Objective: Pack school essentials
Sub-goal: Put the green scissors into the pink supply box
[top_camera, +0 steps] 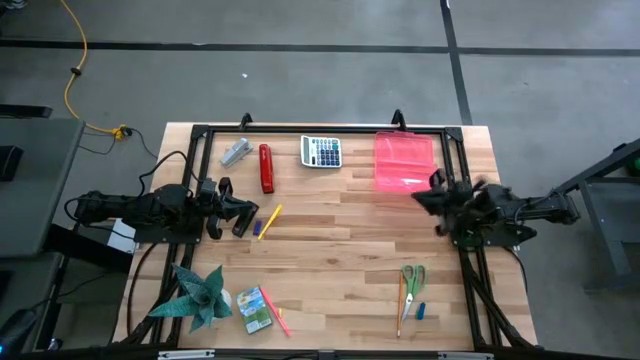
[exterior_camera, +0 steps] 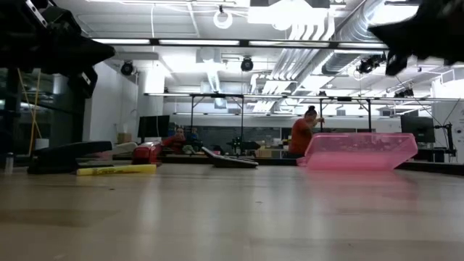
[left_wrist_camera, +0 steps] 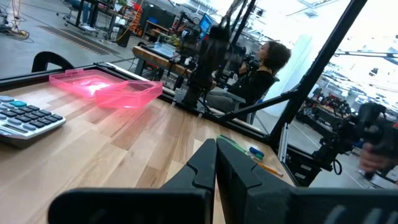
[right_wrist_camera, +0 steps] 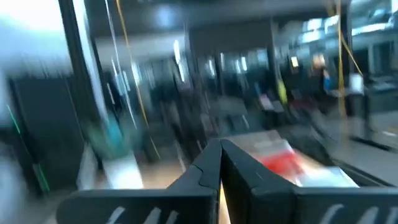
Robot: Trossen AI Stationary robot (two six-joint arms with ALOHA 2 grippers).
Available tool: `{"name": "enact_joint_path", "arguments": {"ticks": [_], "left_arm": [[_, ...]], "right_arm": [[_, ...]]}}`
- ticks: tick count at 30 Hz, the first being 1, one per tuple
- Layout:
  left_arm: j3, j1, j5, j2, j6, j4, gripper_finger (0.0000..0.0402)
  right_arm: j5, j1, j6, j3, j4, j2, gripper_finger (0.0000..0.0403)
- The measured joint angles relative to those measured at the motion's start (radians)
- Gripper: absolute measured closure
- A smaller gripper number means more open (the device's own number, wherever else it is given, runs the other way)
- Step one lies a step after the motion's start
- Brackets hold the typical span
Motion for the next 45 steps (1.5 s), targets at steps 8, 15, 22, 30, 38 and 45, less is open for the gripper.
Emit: {"name": "enact_joint_path", "arguments": {"ticks": [8, 15, 22, 30, 38, 45], "left_arm": [[0.000, 0.000, 0.000, 0.000, 0.000, 0.000, 0.0401], [0.000, 0.000, 0.000, 0.000, 0.000, 0.004, 0.0401], [0.000, 0.002, -0.083, 0.000, -0.166, 0.146, 0.0401], [0.001, 0.003, -0.130, 0.000, -0.131, 0.434, 0.0401], [0.135, 0.002, -0.110, 0.085, -0.083, 0.372, 0.0401], [0.394, 0.002, -0.043, 0.292, 0.080, 0.099, 0.0401]], "right_arm": [[0.009, -0.003, 0.065, 0.077, 0.199, 0.077, 0.0403], [-0.058, 0.009, 0.041, 0.318, -0.035, 0.351, 0.0403], [-0.060, 0.027, 0.052, 0.472, -0.237, 0.571, 0.0403], [-0.038, 0.027, 0.091, 0.502, -0.201, 0.651, 0.0403], [-0.038, 0.025, 0.113, 0.504, -0.157, 0.655, 0.0403], [-0.038, 0.025, 0.119, 0.504, -0.106, 0.655, 0.0403]]}}
